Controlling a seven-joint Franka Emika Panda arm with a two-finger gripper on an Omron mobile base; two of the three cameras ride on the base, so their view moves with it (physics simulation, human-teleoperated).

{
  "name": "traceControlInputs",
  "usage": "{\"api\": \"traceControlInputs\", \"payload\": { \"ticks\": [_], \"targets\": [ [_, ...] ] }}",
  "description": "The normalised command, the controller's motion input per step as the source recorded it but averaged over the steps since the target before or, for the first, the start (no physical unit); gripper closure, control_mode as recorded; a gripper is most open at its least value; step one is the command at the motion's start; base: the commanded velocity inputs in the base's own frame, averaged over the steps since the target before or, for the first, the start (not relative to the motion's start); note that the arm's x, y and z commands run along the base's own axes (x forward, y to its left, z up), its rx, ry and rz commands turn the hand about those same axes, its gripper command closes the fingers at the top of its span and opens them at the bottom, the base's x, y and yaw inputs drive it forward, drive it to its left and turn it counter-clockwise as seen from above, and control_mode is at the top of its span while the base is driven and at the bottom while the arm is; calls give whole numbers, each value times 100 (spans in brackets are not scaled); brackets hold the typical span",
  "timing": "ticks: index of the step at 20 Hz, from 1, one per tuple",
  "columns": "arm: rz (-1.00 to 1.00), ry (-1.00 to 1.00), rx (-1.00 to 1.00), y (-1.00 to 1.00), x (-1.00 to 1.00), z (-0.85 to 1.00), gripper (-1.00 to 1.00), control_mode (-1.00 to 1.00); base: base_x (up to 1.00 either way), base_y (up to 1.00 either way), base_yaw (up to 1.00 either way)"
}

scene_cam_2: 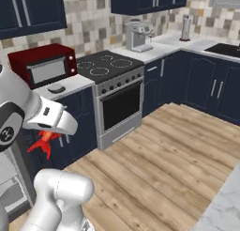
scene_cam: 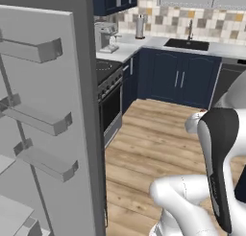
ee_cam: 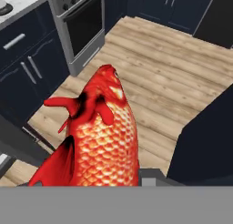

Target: Take the fish from the fridge and place it on the digital scale on the counter by the fridge. Wait a few seconds for a reading, then move it to the plate on the dining counter.

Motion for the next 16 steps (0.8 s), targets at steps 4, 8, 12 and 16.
{"api": "traceControlInputs", "payload": {
  "ticks": [4,8,12,16],
  "targets": [
    [0,0,0,0,0,0,100,100,100,-1,-24],
    [0,0,0,0,0,0,100,100,100,-38,-3],
    [0,0,0,0,0,0,100,100,100,-99,27],
    [0,0,0,0,0,0,100,100,94,-58,56]
  ]
}}
